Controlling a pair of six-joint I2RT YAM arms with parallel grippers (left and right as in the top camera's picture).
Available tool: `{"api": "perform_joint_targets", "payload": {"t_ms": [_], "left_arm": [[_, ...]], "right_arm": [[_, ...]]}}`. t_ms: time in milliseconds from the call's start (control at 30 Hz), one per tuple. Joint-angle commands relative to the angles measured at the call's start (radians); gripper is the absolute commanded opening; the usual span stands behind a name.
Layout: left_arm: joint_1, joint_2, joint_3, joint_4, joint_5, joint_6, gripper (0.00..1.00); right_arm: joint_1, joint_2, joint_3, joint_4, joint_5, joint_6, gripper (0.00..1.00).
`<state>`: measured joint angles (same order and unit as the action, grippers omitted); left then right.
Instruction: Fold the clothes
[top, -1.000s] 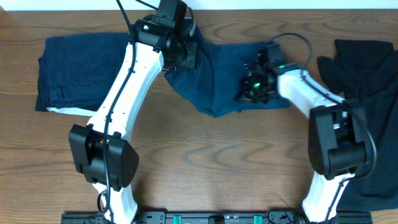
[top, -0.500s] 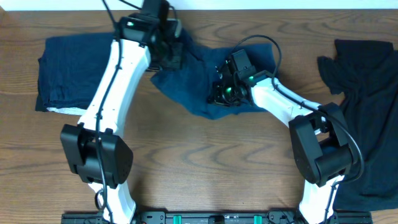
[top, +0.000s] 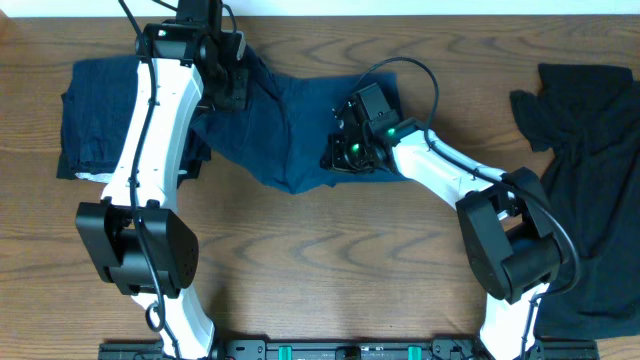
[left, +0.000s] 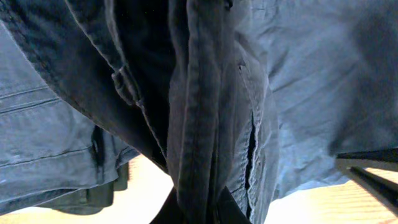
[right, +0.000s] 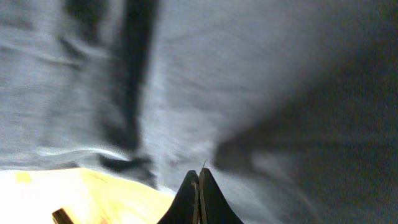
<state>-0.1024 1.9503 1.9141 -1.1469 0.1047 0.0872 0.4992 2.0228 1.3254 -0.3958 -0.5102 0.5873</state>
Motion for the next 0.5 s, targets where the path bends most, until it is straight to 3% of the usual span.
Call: {"api": "perform_joint_targets", "payload": {"t_ms": [0,200,467], "left_arm": [[0.002,-0.005,0.061,-0.006,-0.084,0.048,0.06],[0.002,-0.004,0.087,-0.005,-0.11,0.113,0.06],[-0.004,-0.004,0.087,-0.009,-0.146,0.088,0.06]], "right_arm": [[-0.046,0.008,0.017,-0.05,0.013,-0.04,0.01],[-0.145,0.008,0.026,-0.158,0.009,-0.134,0.01],[-0.247,0.008,0.039,-0.27,0.089,-0.246,0.01]]}}
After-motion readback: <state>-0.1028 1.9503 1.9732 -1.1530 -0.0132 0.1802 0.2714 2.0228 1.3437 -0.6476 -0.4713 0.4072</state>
